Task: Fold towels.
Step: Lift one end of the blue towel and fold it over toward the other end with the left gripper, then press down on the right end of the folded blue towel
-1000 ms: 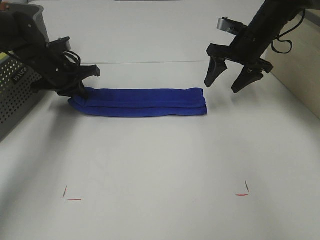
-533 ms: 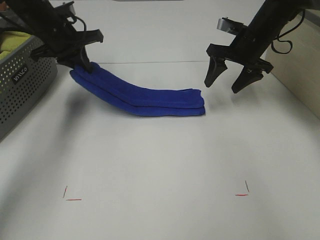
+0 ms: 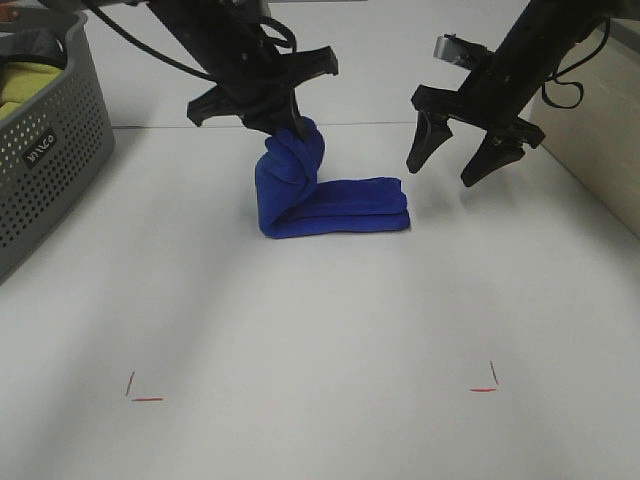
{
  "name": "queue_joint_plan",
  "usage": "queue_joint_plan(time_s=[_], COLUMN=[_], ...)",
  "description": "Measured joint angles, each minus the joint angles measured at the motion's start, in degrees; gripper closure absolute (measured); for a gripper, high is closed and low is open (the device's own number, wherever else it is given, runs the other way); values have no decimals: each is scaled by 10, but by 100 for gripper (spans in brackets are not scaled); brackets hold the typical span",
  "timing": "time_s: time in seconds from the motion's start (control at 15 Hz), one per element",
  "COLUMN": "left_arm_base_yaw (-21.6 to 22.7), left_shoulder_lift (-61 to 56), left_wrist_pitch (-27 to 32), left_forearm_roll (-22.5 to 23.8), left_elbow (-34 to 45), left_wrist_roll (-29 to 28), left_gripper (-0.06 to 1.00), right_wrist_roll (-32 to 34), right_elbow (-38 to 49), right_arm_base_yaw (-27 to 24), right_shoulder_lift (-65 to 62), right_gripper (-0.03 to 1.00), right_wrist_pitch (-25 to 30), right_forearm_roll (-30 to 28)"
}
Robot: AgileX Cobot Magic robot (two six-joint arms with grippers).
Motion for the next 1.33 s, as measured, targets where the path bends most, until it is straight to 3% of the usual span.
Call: queue_joint_plan(time_s=[0.2,0.33,0.47,0.67,0.87,1.0,1.33], left_arm_base_yaw=[-13,-14,-16,-16,-2,28,107], left_shoulder_lift=[30,41,42,42,32,17,-17], left_wrist_pitch=[-39,-49,-69,-81,-97,-104,-88], left_forearm_roll=[-41,-93,-152,-244,-241,-209,-159], left_elbow=[0,0,0,0,0,-3,-5], left_wrist_roll=[-24,-22,8,76,107,113,114], left_gripper=[81,62,44,38,37,37,37], right_wrist_roll=[0,0,1,1,1,-11,-167], right_elbow=[0,0,0,0,0,0,81], right_arm_base_yaw=[0,0,0,0,0,0,0], right_shoulder_lift=[0,0,0,-11,-33,-45,-46], right_gripper=[21,21,21,21,21,21,21], right_wrist_pitch=[3,4,5,7,7,10,14], right_forearm_roll=[2,11,19,23,32,81,329])
